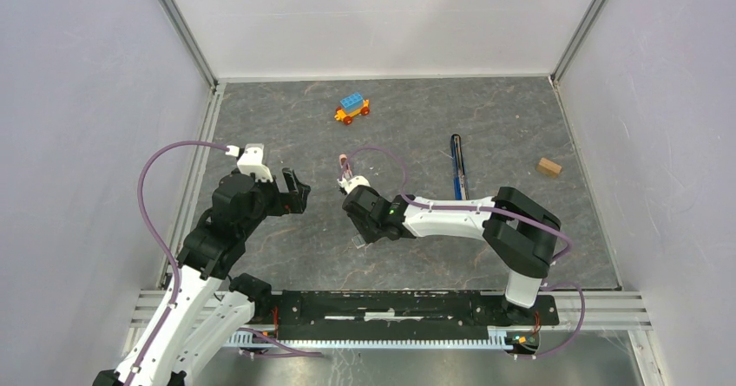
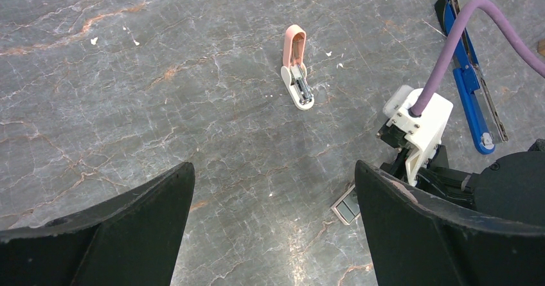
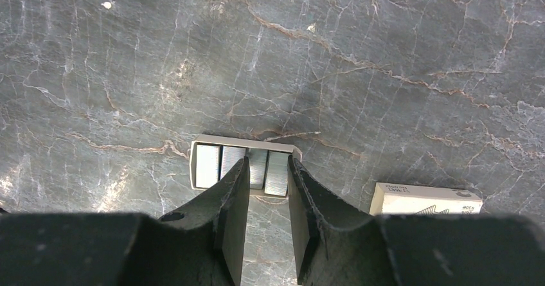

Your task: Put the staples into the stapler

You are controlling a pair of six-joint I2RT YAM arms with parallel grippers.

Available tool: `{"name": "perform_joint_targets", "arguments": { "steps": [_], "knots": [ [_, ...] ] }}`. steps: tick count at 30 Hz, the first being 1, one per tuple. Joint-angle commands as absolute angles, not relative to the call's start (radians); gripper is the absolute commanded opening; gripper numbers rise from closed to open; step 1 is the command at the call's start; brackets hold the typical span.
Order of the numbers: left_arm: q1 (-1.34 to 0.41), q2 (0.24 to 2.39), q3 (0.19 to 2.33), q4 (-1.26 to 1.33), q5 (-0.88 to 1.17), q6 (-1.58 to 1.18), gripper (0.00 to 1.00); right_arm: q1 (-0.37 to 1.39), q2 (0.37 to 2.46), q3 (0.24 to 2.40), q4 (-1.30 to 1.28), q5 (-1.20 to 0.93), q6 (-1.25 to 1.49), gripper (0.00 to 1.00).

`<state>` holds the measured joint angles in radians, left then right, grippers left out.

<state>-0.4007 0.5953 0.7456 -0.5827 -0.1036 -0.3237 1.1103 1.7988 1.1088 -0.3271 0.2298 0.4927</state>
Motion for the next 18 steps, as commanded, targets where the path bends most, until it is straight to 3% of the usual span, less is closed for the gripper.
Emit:
{"name": "perform_joint_targets", "arguments": {
  "steps": [1, 9, 18],
  "knots": [
    [-0.403, 0.592, 0.743, -0.563, -0.115, -0.255, 1.0, 1.114, 1.807, 1.144, -0.326, 0.236, 0.501, 0.34],
    [-0.402, 0.594, 0.741, -0.563, -0.115, -0.254, 1.0, 1.114, 1.778, 1.146, -0.282, 0.199, 0.492, 0.26],
    [-0.404, 0.603, 0.741, -0.564, -0.116, -0.261, 1.0, 1.113, 1.774, 1.154, -0.312, 0.242, 0.477, 0.29]
  ]
}}
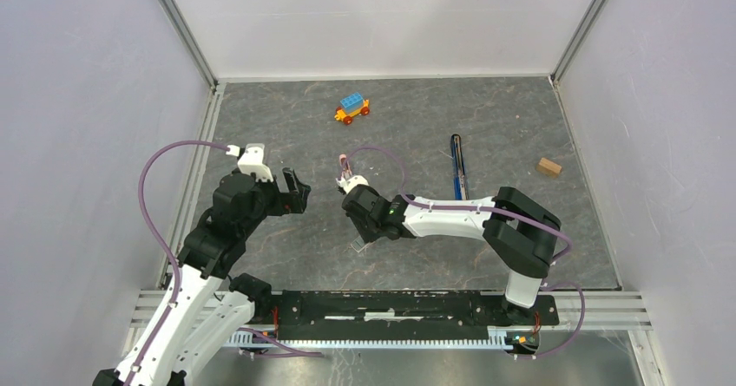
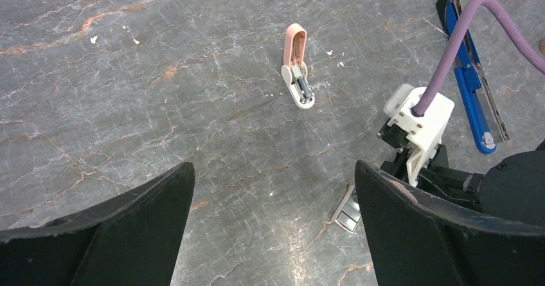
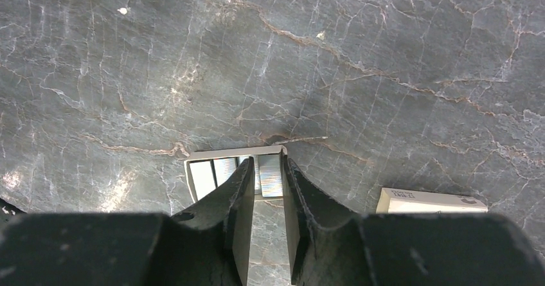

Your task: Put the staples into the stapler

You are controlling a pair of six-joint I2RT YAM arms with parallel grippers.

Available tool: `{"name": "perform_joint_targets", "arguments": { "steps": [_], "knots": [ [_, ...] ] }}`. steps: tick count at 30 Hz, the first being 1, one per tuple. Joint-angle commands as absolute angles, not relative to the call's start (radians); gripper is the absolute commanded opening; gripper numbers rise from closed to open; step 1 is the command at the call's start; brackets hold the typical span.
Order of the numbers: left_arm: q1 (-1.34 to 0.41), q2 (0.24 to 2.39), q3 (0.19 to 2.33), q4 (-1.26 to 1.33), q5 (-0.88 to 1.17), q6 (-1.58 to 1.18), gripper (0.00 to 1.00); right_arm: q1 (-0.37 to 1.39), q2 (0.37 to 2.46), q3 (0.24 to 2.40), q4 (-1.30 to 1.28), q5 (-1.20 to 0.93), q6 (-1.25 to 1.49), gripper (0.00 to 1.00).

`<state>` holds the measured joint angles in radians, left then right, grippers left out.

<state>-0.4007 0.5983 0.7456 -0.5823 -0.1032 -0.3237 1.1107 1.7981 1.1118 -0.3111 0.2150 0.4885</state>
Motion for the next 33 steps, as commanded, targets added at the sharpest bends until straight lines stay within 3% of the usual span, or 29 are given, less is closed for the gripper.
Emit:
{"name": "perform_joint_targets", "arguments": {
  "steps": [1, 33],
  "knots": [
    [-0.403, 0.603, 0.741, -0.564, -0.118, -0.261, 1.0, 1.114, 1.776, 1.154, -0.312, 0.24, 0.476, 0.29],
    [-0.403, 0.603, 0.741, -0.564, -0.12, -0.256, 1.0, 1.115, 1.828, 1.146, -0.312, 0.199, 0.462, 0.29]
  ]
}}
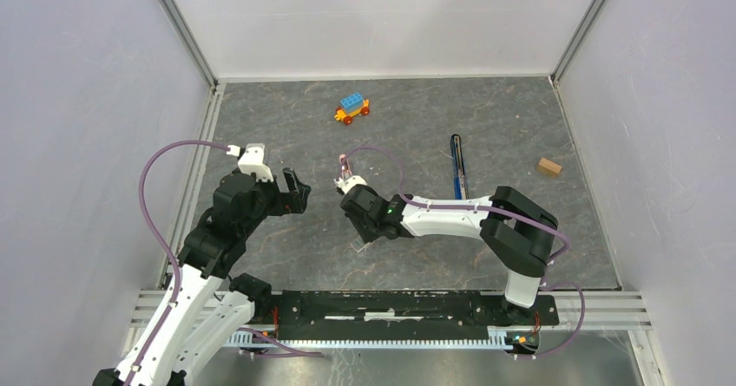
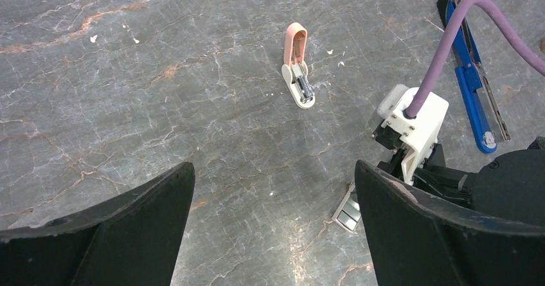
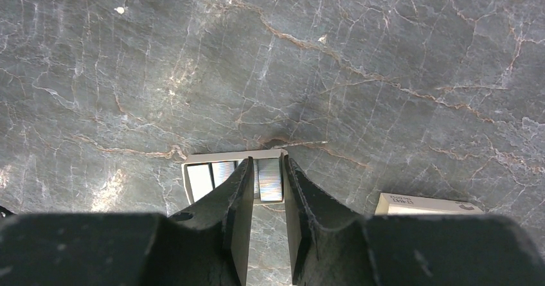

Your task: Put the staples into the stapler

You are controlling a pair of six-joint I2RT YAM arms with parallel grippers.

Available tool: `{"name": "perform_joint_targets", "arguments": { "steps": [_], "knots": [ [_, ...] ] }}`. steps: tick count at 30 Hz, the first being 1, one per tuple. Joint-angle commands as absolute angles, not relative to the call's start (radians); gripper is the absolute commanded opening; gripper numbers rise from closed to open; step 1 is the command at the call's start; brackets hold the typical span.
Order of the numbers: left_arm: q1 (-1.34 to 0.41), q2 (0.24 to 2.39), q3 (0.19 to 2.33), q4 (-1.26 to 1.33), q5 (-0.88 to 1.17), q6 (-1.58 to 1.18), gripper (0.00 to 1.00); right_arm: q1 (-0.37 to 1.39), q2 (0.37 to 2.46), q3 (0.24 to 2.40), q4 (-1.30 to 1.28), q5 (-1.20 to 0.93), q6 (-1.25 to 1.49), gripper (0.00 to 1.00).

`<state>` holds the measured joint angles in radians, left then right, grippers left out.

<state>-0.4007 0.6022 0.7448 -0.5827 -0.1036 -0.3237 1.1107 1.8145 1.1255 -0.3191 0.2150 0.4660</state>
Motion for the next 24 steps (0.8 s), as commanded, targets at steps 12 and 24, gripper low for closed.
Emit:
{"name": "perform_joint_targets", "arguments": {
  "steps": [12, 24],
  "knots": [
    [-0.403, 0.6, 0.74, -0.564, -0.119, -0.255, 1.0, 1.127, 1.805, 1.198, -0.342, 0.203, 0.455, 0.29],
    [-0.403, 0.6, 0.739, -0.566, -0.119, -0.255, 1.0, 1.127, 1.841, 1.177, -0.344, 0.217, 0.448, 0.29]
  ]
}}
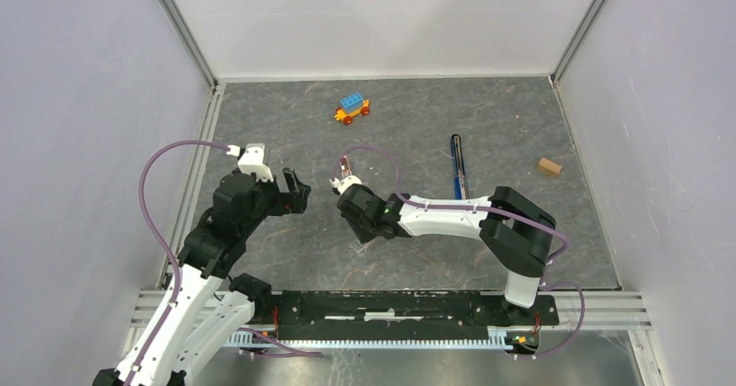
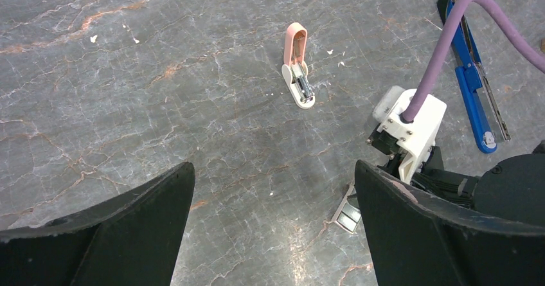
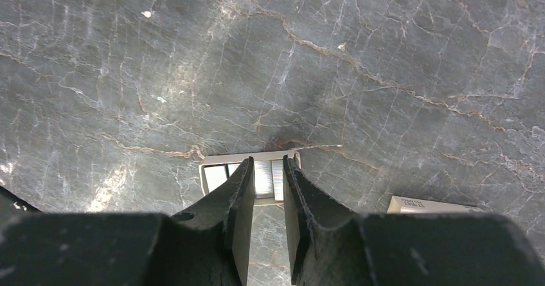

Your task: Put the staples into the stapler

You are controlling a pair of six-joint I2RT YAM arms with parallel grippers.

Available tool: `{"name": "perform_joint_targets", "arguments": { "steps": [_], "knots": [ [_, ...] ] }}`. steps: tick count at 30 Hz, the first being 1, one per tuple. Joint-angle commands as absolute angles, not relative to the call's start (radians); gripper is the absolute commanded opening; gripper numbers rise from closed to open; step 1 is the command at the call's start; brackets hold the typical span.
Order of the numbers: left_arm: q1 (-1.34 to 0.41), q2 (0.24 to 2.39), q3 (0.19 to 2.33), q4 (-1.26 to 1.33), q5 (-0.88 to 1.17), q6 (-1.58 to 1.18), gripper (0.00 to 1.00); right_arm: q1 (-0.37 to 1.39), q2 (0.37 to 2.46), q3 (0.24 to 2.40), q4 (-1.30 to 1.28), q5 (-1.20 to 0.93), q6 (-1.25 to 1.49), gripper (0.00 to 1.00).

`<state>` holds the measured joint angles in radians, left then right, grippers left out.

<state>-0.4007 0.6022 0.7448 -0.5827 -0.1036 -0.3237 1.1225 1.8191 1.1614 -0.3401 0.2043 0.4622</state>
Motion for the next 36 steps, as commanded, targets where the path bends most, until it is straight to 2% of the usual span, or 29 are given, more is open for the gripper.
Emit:
{"name": "perform_joint_targets", "arguments": {
  "steps": [1, 21, 29, 36],
  "knots": [
    [-0.403, 0.6, 0.74, -0.566, -0.118, -0.255, 1.0, 1.127, 1.845, 1.176, -0.342, 0.217, 0.448, 0.29],
    [-0.403, 0.601, 0.74, -0.568, -0.113, -0.274, 1.0, 1.127, 1.813, 1.193, -0.371, 0.226, 0.419, 0.29],
    [-0.403, 0.669, 0.751, -0.592, 0.044, -0.421, 0.89, 1.117, 1.808, 1.176, -0.366, 0.225, 0.412, 0.3],
    [-0.402, 0.687, 0.647, -0.519, 0.189, -0.567, 0.81, 1.112, 1.806, 1.157, -0.36, 0.222, 0.399, 0.32]
  ]
}}
